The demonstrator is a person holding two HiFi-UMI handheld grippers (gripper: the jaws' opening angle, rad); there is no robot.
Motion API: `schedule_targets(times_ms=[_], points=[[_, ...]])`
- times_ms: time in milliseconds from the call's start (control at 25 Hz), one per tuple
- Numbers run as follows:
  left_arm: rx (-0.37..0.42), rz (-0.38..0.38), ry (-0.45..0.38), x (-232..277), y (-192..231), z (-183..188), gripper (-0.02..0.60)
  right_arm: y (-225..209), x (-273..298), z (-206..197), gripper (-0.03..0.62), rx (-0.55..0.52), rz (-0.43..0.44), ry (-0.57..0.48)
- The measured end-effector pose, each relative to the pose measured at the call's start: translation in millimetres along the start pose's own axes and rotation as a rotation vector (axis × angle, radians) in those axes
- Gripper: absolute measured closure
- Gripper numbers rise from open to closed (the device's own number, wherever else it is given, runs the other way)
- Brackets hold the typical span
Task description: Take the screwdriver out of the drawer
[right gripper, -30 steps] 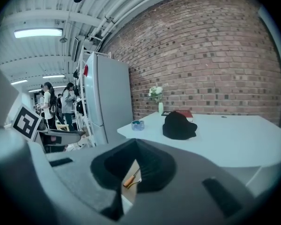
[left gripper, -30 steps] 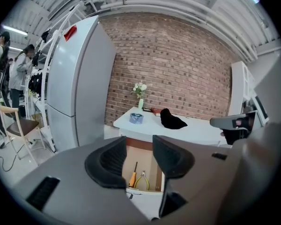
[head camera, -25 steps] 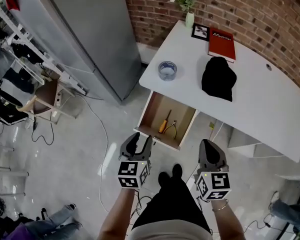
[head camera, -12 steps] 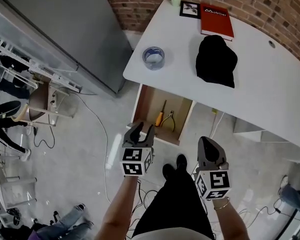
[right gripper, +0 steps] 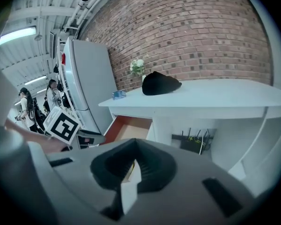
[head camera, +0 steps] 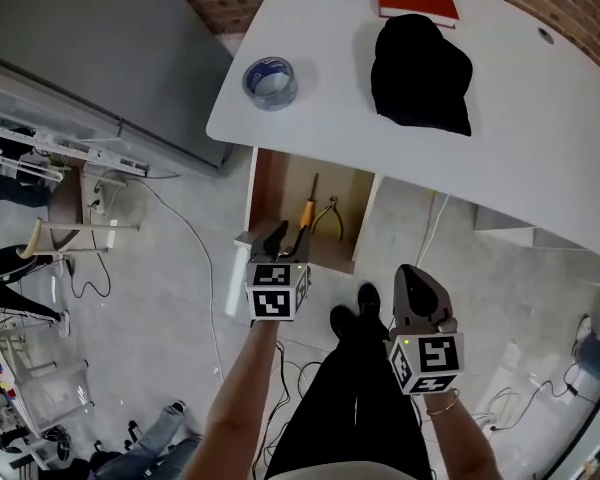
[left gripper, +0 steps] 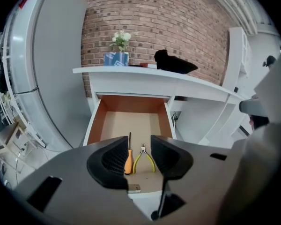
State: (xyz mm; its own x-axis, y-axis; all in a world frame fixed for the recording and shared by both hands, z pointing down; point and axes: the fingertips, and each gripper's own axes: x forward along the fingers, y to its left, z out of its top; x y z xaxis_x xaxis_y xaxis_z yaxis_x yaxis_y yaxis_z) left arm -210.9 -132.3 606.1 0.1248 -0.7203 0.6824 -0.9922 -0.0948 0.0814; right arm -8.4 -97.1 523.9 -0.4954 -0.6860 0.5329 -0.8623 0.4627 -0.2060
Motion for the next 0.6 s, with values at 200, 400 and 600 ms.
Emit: schedule_targets(times_ms=[200, 400, 600], points=[[0.050, 0.000, 0.080, 34, 2, -15, 0.437, -11, 8, -14, 0.592, 0.016, -0.023, 0.011], [0.108, 0.014, 0.162, 71, 7, -33, 0.437, -21, 15, -26, 0.592, 0.049, -0.040, 0.018], [0.149, 0.016, 0.222, 96, 11, -47, 0.442, -25, 18, -40, 0.592, 0.070, -0.050, 0.034]])
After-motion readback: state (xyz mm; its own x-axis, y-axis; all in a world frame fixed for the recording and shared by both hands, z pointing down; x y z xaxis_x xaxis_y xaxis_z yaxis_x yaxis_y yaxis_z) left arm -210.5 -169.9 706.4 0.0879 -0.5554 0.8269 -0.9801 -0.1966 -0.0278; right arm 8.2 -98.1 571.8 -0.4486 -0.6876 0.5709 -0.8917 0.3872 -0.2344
